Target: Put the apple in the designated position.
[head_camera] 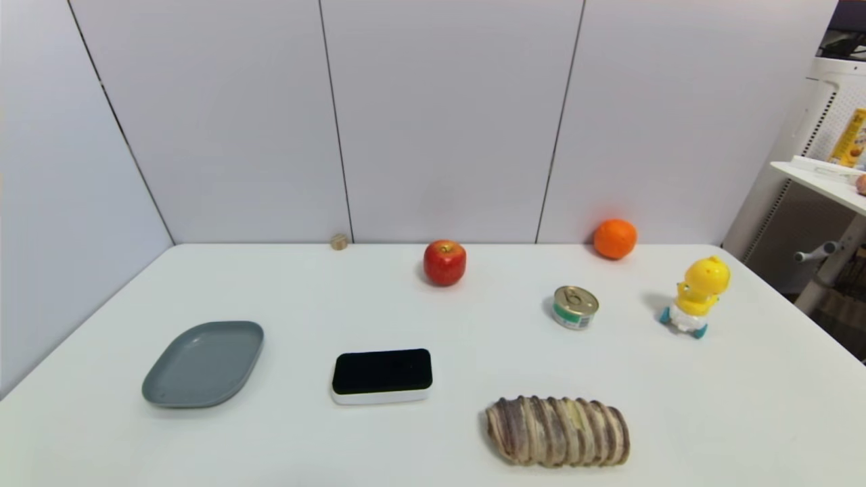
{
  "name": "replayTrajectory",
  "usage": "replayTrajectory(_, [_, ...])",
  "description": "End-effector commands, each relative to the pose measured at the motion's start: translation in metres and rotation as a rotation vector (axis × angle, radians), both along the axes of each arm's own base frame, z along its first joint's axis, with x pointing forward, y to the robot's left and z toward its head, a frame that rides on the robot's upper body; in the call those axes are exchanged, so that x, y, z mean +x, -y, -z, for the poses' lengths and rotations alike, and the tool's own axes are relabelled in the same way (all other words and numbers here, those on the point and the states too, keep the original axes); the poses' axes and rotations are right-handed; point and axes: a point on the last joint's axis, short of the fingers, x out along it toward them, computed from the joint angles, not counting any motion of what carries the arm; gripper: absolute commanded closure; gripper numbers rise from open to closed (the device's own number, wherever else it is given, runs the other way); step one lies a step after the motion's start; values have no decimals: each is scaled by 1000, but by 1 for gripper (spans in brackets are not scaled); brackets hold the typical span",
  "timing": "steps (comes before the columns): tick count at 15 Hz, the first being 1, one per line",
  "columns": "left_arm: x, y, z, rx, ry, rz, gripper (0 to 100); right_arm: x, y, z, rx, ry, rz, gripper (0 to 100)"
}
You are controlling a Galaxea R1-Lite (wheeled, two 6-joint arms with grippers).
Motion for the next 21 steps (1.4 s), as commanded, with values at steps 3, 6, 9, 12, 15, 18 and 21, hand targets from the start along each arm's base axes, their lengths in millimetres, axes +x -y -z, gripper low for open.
replayTrajectory(3, [35,1,-72,86,-67,36,0,0,0,0,1,-1,0,0])
replayTrajectory(6, [97,13,-133,177,-79,203,0,0,0,0,1,-1,0,0])
replayTrajectory(9, [152,58,-173,188,-76,450,0,0,0,0,1,-1,0,0])
replayTrajectory(12, [187,100,-177,205,-80,579,0,0,0,0,1,-1,0,0])
replayTrajectory(15, [228,131,-165,198,-33,597,0,0,0,0,1,-1,0,0])
replayTrajectory(18, [259,151,-146,204,-84,597,0,0,0,0,1,-1,0,0])
replayTrajectory(21, [295,174,-133,207,-101,600,0,0,0,0,1,-1,0,0])
